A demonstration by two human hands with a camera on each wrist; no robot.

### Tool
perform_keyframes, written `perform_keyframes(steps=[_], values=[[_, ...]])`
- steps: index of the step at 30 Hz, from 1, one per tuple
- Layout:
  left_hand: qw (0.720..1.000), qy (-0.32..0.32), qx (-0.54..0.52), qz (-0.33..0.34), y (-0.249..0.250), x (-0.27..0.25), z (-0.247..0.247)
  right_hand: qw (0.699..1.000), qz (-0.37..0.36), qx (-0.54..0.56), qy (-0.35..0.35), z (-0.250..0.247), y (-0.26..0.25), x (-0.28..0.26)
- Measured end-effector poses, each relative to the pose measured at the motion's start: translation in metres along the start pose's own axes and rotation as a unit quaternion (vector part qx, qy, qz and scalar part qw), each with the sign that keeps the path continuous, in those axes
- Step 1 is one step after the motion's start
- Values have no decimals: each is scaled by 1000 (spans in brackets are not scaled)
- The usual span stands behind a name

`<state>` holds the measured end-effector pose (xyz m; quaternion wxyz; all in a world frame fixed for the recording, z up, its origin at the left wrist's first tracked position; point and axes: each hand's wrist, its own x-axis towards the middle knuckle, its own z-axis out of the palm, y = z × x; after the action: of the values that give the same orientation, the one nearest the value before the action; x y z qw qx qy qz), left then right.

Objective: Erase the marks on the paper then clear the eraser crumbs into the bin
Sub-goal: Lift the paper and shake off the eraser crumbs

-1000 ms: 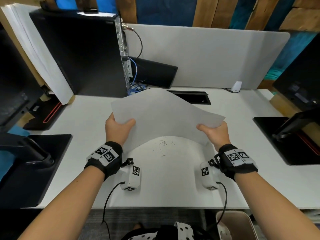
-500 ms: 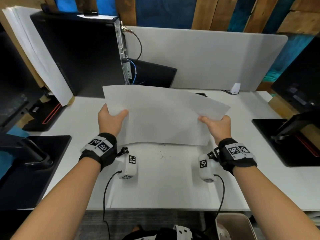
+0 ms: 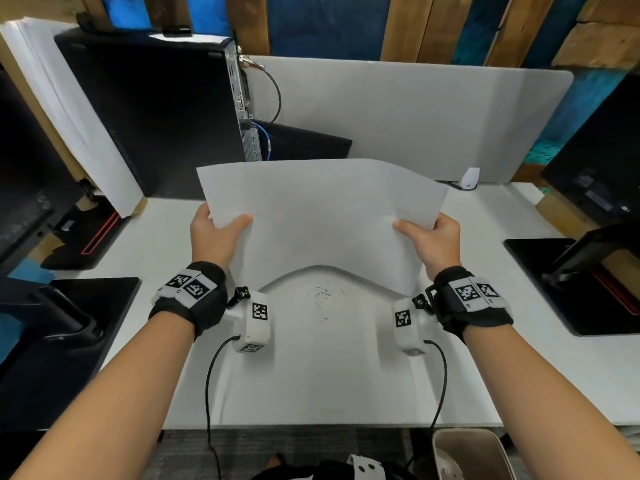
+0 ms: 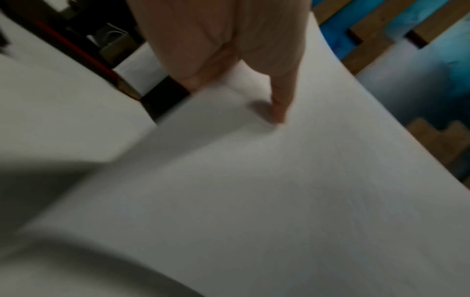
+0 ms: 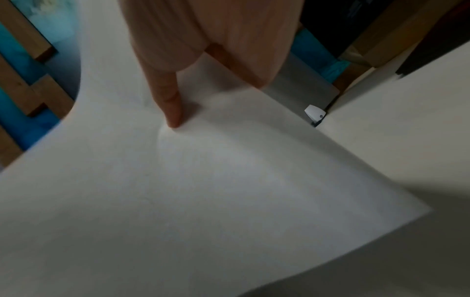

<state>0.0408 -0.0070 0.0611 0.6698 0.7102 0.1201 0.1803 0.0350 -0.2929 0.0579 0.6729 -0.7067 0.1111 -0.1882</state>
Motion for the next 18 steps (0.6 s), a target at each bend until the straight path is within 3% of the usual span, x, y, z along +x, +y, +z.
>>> perform_keyframes(steps=[4,6,11,15,16,18], values=[[992,-83,52,-77,-22,-2,-3,1000,14,3,-13,2,-3,7],[989,-88,79,-85,-26,-6,-3,1000,17,-1,-21,2,-7,12],[999,21,28,-39,-10,3,-4,999,-13,-32,-1,6,-18,35],[994,103,15,-34,-9,20,-12,993,18,-119,9,17,-3,44],[992,117,11,-45,-11,23,-14,988,37,-151,-19,21,3,41],[989,130,-4,-64,-15,26,-18,957,80,-233,-154,30,16,28]])
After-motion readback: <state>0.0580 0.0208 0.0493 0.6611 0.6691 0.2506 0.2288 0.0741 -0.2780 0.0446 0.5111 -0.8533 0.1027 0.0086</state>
